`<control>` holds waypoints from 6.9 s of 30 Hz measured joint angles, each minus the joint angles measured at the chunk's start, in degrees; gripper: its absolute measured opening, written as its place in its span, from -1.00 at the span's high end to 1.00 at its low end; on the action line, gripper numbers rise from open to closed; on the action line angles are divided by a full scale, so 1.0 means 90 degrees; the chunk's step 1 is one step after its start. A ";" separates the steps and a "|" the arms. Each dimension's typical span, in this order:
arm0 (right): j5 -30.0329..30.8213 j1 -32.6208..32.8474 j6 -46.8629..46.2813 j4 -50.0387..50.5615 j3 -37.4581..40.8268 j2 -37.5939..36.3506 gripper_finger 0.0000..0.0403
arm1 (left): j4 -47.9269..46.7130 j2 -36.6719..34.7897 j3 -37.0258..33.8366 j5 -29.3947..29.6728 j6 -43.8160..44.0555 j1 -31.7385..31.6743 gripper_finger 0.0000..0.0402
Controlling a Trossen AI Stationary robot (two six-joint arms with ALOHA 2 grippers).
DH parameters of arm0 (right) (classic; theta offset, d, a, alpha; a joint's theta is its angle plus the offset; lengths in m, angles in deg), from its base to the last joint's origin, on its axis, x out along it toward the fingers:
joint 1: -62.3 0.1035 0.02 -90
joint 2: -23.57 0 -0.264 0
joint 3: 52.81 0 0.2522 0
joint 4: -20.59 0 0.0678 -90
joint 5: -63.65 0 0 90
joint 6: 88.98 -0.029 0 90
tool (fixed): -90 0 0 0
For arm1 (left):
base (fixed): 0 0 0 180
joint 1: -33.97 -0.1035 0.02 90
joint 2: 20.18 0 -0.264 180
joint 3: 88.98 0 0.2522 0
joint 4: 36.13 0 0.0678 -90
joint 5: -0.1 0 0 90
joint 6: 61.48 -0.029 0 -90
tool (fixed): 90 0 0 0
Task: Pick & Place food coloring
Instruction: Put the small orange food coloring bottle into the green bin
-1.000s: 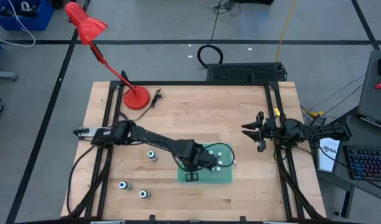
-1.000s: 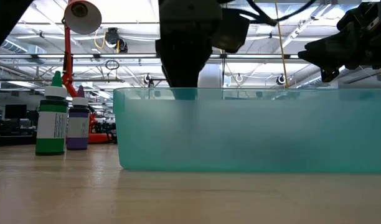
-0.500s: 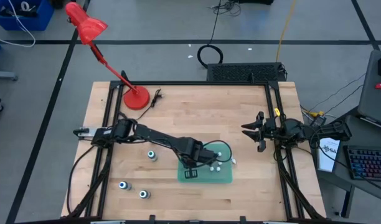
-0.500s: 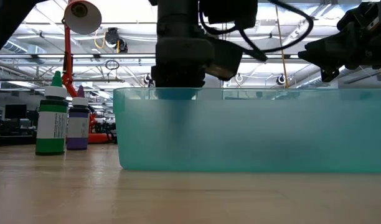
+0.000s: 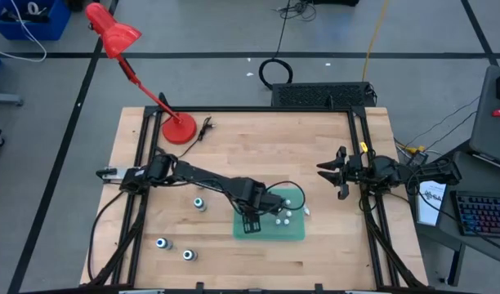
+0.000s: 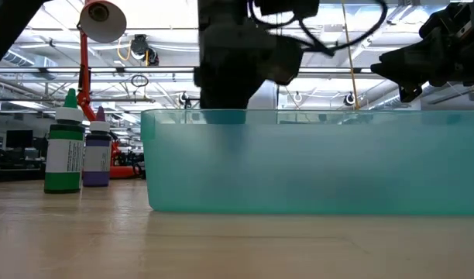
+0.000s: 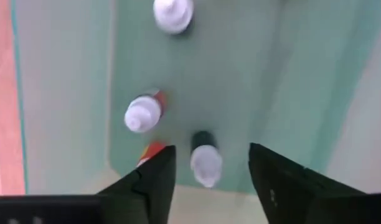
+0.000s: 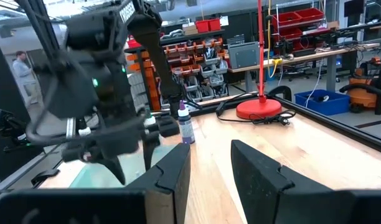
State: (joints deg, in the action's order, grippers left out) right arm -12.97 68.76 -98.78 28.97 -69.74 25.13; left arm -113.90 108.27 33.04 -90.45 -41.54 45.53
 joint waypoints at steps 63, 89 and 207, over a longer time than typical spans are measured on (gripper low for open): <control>-0.0576 0.0921 -0.3922 0.1352 -0.2015 0.2721 0.48 | 0.7167 -0.5739 -0.6707 0.1393 -0.1878 -0.0164 -0.28; 0.0054 0.2688 -0.4963 0.0277 -0.2345 0.8338 0.48 | 0.7090 -0.5739 -0.6702 0.1449 -0.1329 -0.0149 -0.28; -0.0091 -0.1540 -0.0706 0.2336 -0.3154 0.8516 -0.03 | 0.6750 -0.5737 -0.6700 0.1427 -0.1517 -0.0152 -0.28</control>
State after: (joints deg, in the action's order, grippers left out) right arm -13.79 54.91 -105.13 49.99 -98.12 101.77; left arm -53.16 56.64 -27.26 -77.60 -55.20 44.17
